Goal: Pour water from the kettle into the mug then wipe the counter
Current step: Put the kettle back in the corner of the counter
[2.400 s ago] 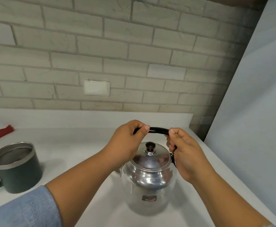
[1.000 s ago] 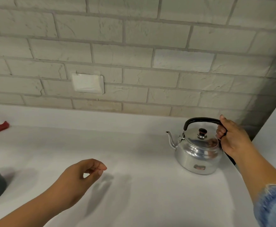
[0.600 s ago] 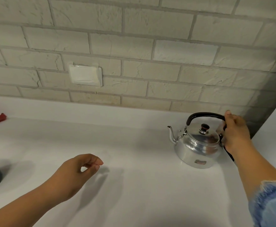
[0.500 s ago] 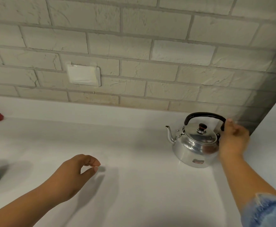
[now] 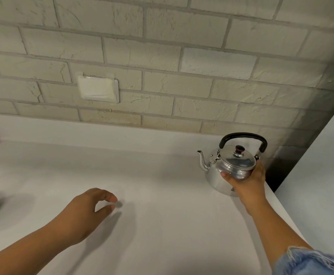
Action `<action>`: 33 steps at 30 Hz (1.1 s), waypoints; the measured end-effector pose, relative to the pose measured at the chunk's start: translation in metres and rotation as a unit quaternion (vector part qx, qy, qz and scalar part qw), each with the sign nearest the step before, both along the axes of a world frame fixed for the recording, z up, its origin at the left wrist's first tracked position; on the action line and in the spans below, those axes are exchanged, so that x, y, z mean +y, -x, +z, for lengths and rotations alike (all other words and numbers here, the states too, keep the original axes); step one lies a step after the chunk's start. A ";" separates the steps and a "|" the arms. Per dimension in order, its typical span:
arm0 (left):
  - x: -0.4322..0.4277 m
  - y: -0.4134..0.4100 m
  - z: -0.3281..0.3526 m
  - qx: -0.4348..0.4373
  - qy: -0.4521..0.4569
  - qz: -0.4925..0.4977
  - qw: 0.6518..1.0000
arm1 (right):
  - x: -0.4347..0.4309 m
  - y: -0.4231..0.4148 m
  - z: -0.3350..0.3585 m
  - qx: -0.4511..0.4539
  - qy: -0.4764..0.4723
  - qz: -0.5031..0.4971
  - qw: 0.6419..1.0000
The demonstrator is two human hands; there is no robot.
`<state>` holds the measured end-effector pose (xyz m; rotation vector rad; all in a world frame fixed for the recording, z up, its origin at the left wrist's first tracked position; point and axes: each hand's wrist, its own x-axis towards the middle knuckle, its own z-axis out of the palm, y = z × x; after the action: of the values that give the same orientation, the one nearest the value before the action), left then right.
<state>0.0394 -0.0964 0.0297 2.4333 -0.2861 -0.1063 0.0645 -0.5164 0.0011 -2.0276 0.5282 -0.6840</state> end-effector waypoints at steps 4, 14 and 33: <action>0.000 -0.003 -0.002 -0.001 -0.006 -0.001 1.000 | -0.006 -0.007 0.001 0.002 -0.025 0.017 1.000; 0.001 -0.007 -0.002 -0.011 -0.010 -0.006 1.000 | -0.008 -0.016 0.002 0.009 -0.024 0.010 1.000; 0.006 0.026 0.031 -0.046 0.042 -0.018 0.998 | 0.073 0.053 0.027 -0.024 -0.091 -0.019 0.995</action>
<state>0.0130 -0.0904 0.0603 2.3527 -0.3682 0.0025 0.0116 -0.4436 0.0281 -1.8307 0.5815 -0.6806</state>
